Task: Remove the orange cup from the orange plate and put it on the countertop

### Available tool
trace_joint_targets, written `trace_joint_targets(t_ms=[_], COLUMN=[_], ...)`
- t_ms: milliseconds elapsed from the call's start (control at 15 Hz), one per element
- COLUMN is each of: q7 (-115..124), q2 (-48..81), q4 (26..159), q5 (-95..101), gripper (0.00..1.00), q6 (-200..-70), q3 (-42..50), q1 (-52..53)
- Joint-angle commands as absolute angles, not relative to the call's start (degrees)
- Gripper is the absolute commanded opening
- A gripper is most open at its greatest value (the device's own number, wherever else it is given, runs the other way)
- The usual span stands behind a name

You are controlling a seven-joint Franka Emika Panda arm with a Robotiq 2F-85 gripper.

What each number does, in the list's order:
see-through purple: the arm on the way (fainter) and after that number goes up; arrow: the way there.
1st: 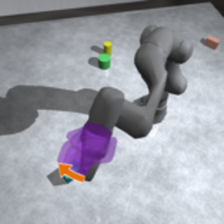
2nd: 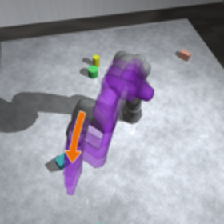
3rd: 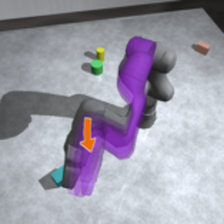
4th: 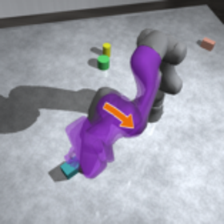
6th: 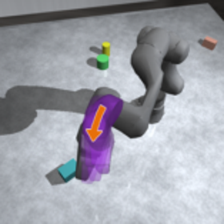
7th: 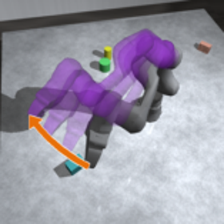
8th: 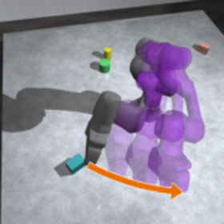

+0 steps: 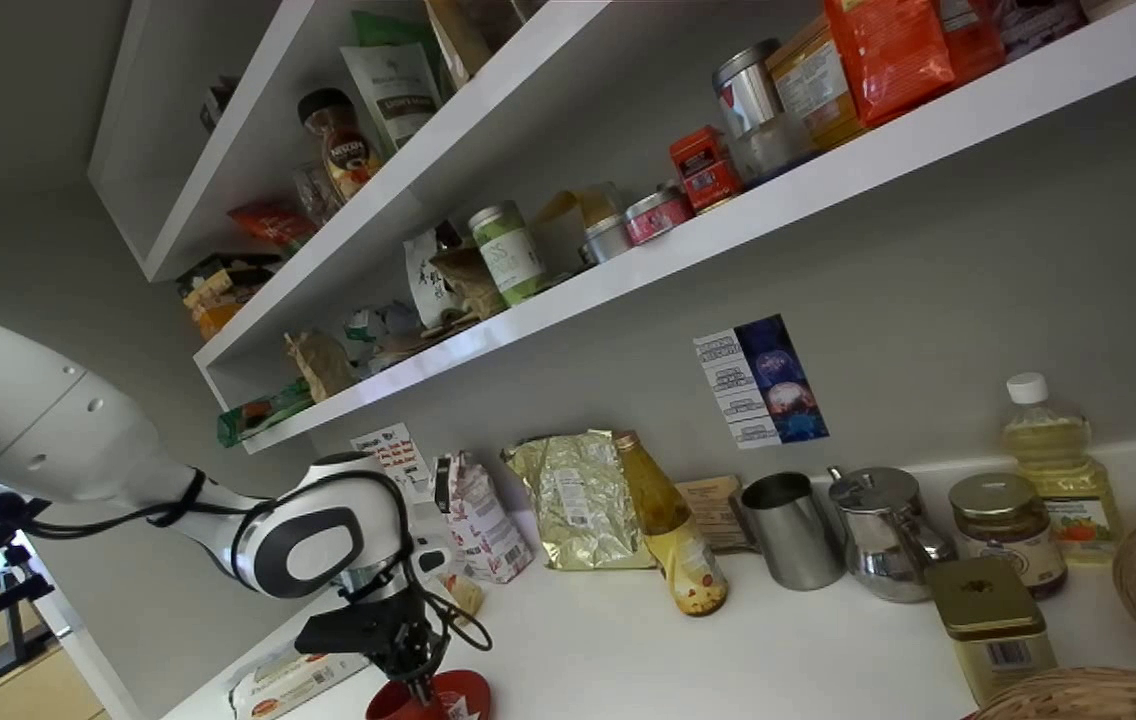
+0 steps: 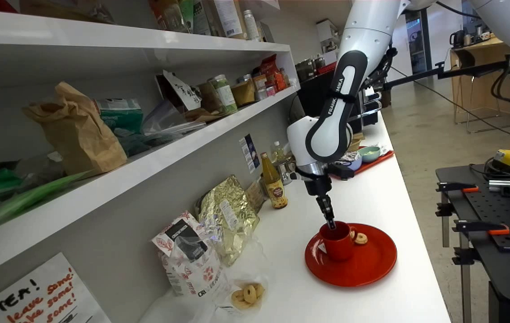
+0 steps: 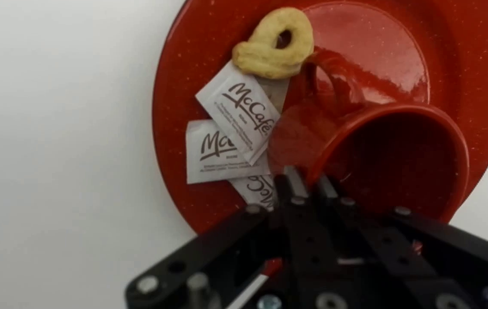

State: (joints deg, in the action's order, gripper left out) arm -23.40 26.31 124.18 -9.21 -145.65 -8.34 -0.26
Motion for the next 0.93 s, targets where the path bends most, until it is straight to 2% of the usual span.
trace_joint_targets(t_ms=[0, 867], q7=[-22.6, -21.9], q2=[25.6, 26.4], q4=[122.1, 117.1], q5=[-9.3, -8.4], gripper=[0.04, 0.04], q6=[-143.0, -140.8], q3=[-9.5, -16.9], q1=[-1.7, 5.6])
